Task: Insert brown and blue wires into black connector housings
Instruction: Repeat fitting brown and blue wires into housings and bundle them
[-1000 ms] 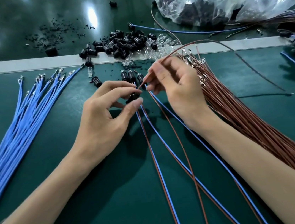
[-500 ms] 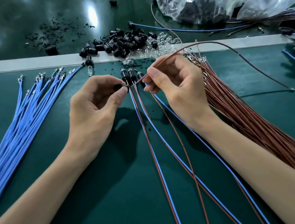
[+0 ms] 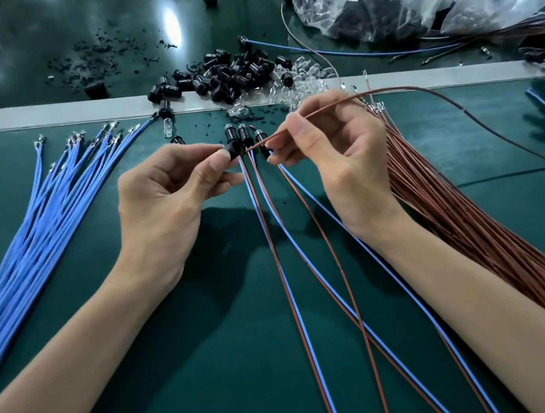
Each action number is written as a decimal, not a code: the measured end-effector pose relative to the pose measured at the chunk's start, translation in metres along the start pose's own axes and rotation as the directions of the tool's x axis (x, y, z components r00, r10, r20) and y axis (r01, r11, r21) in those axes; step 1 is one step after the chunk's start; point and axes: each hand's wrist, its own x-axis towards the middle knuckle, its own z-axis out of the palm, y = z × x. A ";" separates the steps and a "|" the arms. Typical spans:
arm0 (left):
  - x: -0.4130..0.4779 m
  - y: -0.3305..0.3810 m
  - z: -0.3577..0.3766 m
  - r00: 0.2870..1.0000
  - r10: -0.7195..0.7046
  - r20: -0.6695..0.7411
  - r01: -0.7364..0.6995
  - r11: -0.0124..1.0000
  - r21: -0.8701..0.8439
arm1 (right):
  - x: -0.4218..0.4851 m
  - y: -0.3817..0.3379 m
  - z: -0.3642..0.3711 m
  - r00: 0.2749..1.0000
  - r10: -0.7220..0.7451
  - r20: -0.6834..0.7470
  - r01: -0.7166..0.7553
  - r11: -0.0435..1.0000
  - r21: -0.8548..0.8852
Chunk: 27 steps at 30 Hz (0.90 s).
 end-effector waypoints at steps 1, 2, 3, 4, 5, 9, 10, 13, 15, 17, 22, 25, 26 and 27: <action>0.000 0.000 0.000 1.000 -0.001 0.001 0.001 1.000 0.008 | 0.000 0.000 0.000 1.000 -0.016 0.004 0.016 1.000 -0.007; 0.000 -0.001 0.000 1.000 -0.001 0.001 0.001 1.000 0.013 | 0.000 0.000 0.001 1.000 -0.024 0.014 0.025 1.000 -0.017; 0.000 -0.001 0.000 1.000 -0.002 0.000 0.002 1.000 0.016 | -0.001 0.000 0.001 0.999 -0.025 0.029 0.026 0.999 -0.028; 0.000 -0.001 0.000 1.000 -0.001 0.004 0.001 1.000 0.019 | -0.001 0.001 0.001 0.999 -0.021 0.044 0.022 0.999 -0.041; 0.000 -0.001 0.000 1.000 0.002 0.012 -0.002 1.000 0.024 | -0.001 0.002 0.002 0.998 -0.014 0.056 0.017 0.998 -0.057; 0.000 -0.001 -0.002 0.999 0.006 0.039 -0.007 0.999 0.032 | -0.002 0.003 0.001 0.996 0.021 0.088 -0.012 0.995 -0.097; 0.000 -0.001 -0.003 0.999 0.005 0.039 -0.006 0.999 0.037 | -0.002 0.003 0.001 0.996 0.024 0.087 -0.015 0.995 -0.097; -0.001 -0.002 -0.002 0.998 0.005 0.058 -0.010 0.997 0.073 | -0.001 0.004 0.001 0.999 0.009 0.050 -0.003 0.994 -0.107; -0.002 -0.002 -0.002 0.998 0.005 0.069 -0.011 0.996 0.091 | -0.001 0.005 0.000 1.000 0.004 0.030 0.000 0.993 -0.121; -0.002 -0.002 -0.001 0.997 0.009 0.071 -0.017 0.995 0.101 | -0.001 0.006 0.000 0.998 0.013 0.053 -0.005 0.989 -0.146; -0.003 -0.001 -0.001 0.996 0.026 0.090 -0.039 0.989 0.145 | 0.000 0.006 -0.001 0.989 0.069 0.134 -0.031 0.964 -0.265; -0.005 0.000 0.000 0.994 0.029 0.108 -0.051 0.977 0.209 | 0.001 0.007 -0.002 0.981 0.093 0.170 -0.032 0.944 -0.329; -0.005 0.001 0.001 0.993 0.026 0.112 -0.052 0.971 0.234 | 0.001 0.007 -0.003 0.979 0.101 0.177 -0.037 0.942 -0.334; -0.005 0.001 0.001 0.993 0.021 0.113 -0.050 0.965 0.258 | 0.001 0.007 -0.003 0.978 0.105 0.178 -0.042 0.944 -0.328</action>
